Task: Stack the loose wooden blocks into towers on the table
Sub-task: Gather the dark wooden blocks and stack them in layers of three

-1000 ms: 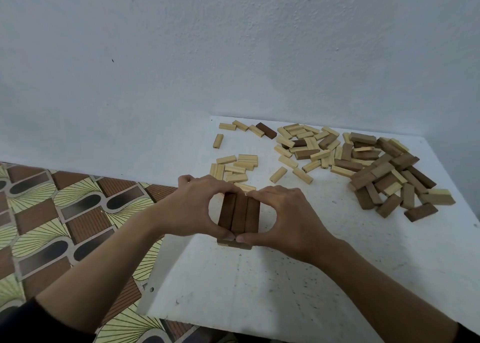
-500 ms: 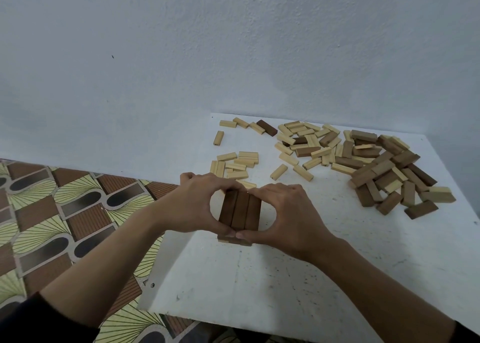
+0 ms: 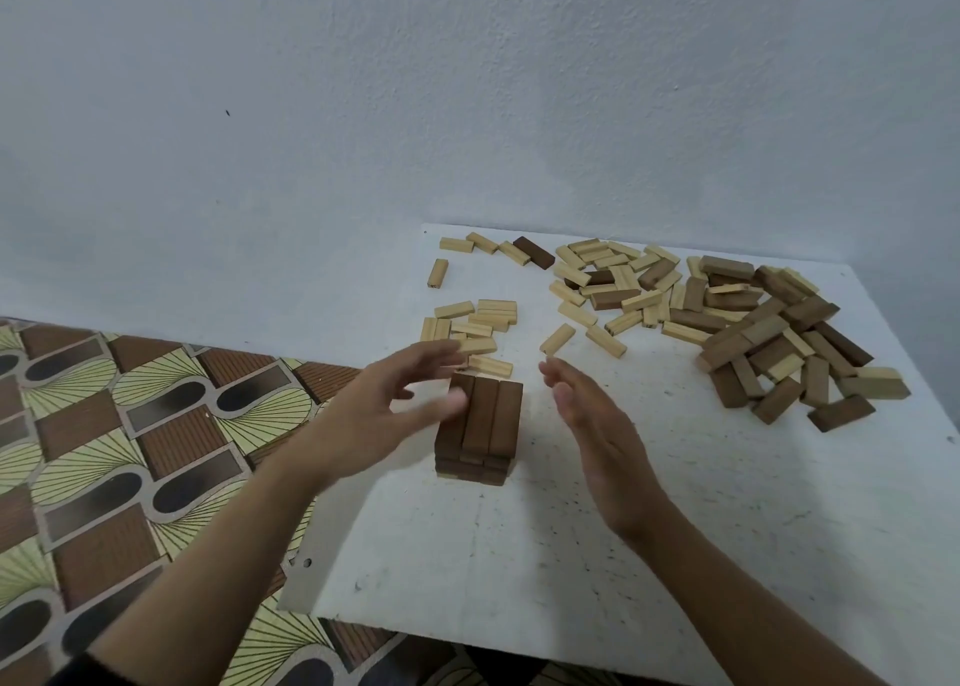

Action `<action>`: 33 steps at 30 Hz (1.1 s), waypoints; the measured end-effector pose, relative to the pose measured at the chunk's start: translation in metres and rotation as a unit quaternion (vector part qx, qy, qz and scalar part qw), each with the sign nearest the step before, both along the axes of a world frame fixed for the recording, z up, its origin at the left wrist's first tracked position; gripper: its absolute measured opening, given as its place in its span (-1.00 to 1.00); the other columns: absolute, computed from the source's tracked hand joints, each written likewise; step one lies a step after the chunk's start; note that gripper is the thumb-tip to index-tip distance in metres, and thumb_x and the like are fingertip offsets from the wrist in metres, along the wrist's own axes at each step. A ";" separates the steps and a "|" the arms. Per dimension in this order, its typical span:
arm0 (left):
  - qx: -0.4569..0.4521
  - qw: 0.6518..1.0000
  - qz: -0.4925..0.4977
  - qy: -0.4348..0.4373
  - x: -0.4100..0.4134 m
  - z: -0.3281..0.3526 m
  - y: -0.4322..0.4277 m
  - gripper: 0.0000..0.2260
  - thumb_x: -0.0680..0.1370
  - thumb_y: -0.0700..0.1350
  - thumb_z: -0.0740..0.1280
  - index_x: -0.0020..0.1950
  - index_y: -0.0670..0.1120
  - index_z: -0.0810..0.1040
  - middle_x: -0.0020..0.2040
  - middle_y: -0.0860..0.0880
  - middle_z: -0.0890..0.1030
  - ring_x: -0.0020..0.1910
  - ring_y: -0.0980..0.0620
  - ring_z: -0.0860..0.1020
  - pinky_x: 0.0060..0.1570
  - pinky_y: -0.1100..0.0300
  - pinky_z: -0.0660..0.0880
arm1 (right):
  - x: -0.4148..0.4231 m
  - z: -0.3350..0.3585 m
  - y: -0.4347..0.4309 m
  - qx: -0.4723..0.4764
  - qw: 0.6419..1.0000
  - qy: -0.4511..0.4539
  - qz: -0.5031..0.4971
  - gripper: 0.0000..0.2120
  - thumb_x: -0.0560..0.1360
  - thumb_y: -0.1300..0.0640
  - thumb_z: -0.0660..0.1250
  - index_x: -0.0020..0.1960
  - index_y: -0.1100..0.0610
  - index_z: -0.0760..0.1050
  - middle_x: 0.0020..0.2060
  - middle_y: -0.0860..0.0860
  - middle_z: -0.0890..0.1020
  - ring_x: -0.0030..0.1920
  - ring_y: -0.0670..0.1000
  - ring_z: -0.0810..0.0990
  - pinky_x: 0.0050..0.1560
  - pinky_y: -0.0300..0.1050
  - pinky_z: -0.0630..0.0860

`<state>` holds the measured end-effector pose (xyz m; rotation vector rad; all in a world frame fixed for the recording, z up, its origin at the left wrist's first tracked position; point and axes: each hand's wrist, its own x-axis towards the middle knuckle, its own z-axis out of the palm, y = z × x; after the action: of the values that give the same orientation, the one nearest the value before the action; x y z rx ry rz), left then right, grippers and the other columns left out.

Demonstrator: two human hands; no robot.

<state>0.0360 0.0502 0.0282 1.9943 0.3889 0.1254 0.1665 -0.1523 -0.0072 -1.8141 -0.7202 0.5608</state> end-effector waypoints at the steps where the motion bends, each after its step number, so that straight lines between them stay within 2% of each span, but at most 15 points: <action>1: -0.059 0.996 0.057 -0.028 -0.002 -0.006 -0.008 -0.56 0.60 0.27 0.25 0.43 0.15 0.46 0.32 0.26 0.57 0.35 0.27 0.48 0.44 0.00 0.35 | -0.005 -0.006 -0.002 0.010 0.999 0.031 -0.010 -0.23 0.41 -0.57 0.01 0.50 -0.23 0.27 0.48 -0.27 0.36 0.44 -0.30 0.31 0.52 0.01 0.27; 3: -0.155 0.976 0.143 -0.053 -0.008 -0.021 -0.025 -0.54 0.64 0.29 0.09 0.42 0.13 0.49 0.34 0.23 0.57 0.36 0.25 0.48 0.49 -0.04 0.29 | -0.016 -0.016 -0.004 0.021 0.997 0.072 -0.012 -0.19 0.42 -0.58 -0.01 0.55 -0.21 0.21 0.52 -0.29 0.28 0.50 -0.28 0.22 0.57 0.10 0.17; 5: -0.198 0.961 0.184 -0.053 -0.015 -0.035 -0.039 -0.48 0.62 0.38 0.04 0.46 0.19 0.45 0.39 0.24 0.52 0.41 0.27 0.42 0.54 -0.04 0.20 | -0.027 -0.021 -0.005 0.027 0.995 0.096 -0.005 -0.22 0.46 -0.54 -0.02 0.59 -0.21 0.13 0.54 -0.32 0.20 0.52 -0.31 0.14 0.60 0.09 0.08; 9: -0.164 0.965 0.198 -0.056 -0.024 -0.043 -0.063 -0.41 0.55 0.42 -0.03 0.53 0.27 0.32 0.49 0.29 0.38 0.47 0.34 0.29 0.54 0.12 0.12 | -0.044 -0.018 -0.003 0.033 0.992 0.119 0.001 -0.33 0.55 -0.36 -0.04 0.61 -0.19 0.02 0.57 -0.33 0.10 0.52 -0.37 0.05 0.61 0.01 -0.01; 11: -0.141 0.969 0.186 -0.075 -0.025 -0.044 -0.072 -0.35 0.54 0.41 -0.04 0.58 0.21 0.24 0.54 0.26 0.32 0.49 0.36 0.24 0.52 0.25 0.11 | -0.050 -0.016 -0.002 0.040 0.991 0.125 0.008 -0.34 0.56 -0.32 -0.05 0.62 -0.19 -0.04 0.55 -0.38 0.07 0.49 -0.44 0.02 0.60 -0.14 -0.03; 12: -0.136 0.970 0.184 -0.081 -0.025 -0.045 -0.075 -0.34 0.54 0.40 -0.05 0.59 0.18 0.22 0.55 0.25 0.29 0.49 0.38 0.22 0.51 0.33 0.11 | -0.052 -0.016 -0.002 0.045 0.991 0.126 0.014 -0.34 0.56 -0.31 -0.05 0.61 -0.19 -0.07 0.51 -0.44 0.05 0.45 -0.50 0.01 0.56 -0.28 -0.03; 14: -0.127 0.971 0.183 -0.084 -0.025 -0.045 -0.079 -0.41 0.61 0.35 -0.07 0.60 0.17 0.21 0.53 0.25 0.29 0.47 0.45 0.19 0.41 0.52 0.11 | -0.055 -0.014 -0.002 0.052 0.990 0.129 0.027 -0.34 0.56 -0.30 -0.06 0.61 -0.20 -0.13 0.45 -0.51 0.02 0.37 -0.59 -0.02 0.36 -0.61 -0.01; 16: -0.121 0.972 0.183 -0.083 -0.025 -0.043 -0.081 -0.50 0.65 0.23 -0.08 0.59 0.20 0.22 0.49 0.32 0.31 0.42 0.53 0.19 0.32 0.62 0.11 | -0.058 -0.013 0.000 0.051 0.989 0.132 0.040 -0.34 0.57 -0.32 -0.07 0.60 -0.21 -0.18 0.50 -0.45 -0.05 0.37 -0.60 -0.04 0.21 -0.71 0.00; 19: -0.132 0.969 0.190 -0.087 -0.024 -0.041 -0.084 -0.52 0.63 0.21 -0.08 0.54 0.26 0.27 0.34 0.49 0.33 0.32 0.62 0.23 0.34 0.59 0.14 | -0.060 -0.014 0.004 0.050 0.987 0.146 0.052 -0.40 0.63 -0.28 -0.06 0.59 -0.23 -0.20 0.55 -0.36 -0.04 0.36 -0.60 0.01 0.20 -0.70 0.05; 22: -0.144 0.967 0.188 -0.092 -0.024 -0.041 -0.085 -0.51 0.61 0.21 -0.08 0.54 0.26 0.25 0.30 0.51 0.32 0.28 0.65 0.23 0.31 0.62 0.15 | -0.061 -0.016 0.005 0.044 0.987 0.147 0.056 -0.42 0.64 -0.25 -0.06 0.59 -0.28 -0.21 0.57 -0.33 -0.01 0.40 -0.56 0.03 0.25 -0.67 0.04; 26: -0.152 0.966 0.185 -0.094 -0.024 -0.043 -0.085 -0.53 0.63 0.20 -0.07 0.54 0.25 0.26 0.33 0.48 0.33 0.31 0.63 0.24 0.24 0.65 0.16 | -0.060 -0.018 0.006 0.043 0.987 0.141 0.063 -0.37 0.58 -0.35 -0.06 0.57 -0.32 -0.25 0.56 -0.37 -0.01 0.44 -0.51 0.01 0.29 -0.63 0.01; 29: -0.153 0.966 0.183 -0.098 -0.024 -0.046 -0.084 -0.53 0.64 0.19 -0.06 0.54 0.25 0.26 0.34 0.50 0.33 0.34 0.59 0.24 0.28 0.62 0.16 | -0.061 -0.020 0.007 0.046 0.986 0.143 0.066 -0.38 0.60 -0.31 -0.06 0.57 -0.32 -0.25 0.54 -0.40 0.03 0.45 -0.49 0.05 0.31 -0.60 0.04; 33: -0.160 0.965 0.181 -0.101 -0.023 -0.048 -0.082 -0.58 0.66 0.17 -0.05 0.51 0.28 0.28 0.26 0.59 0.39 0.34 0.58 0.26 0.28 0.61 0.19 | -0.062 -0.022 0.008 0.047 0.986 0.146 0.069 -0.43 0.66 -0.24 -0.07 0.57 -0.30 -0.28 0.40 -0.56 0.05 0.37 -0.58 0.07 0.25 -0.66 0.07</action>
<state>0.0127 -0.0323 -0.0199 1.5591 0.5970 0.4634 0.1045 -0.1445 -0.0291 -1.5609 -0.6625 0.8504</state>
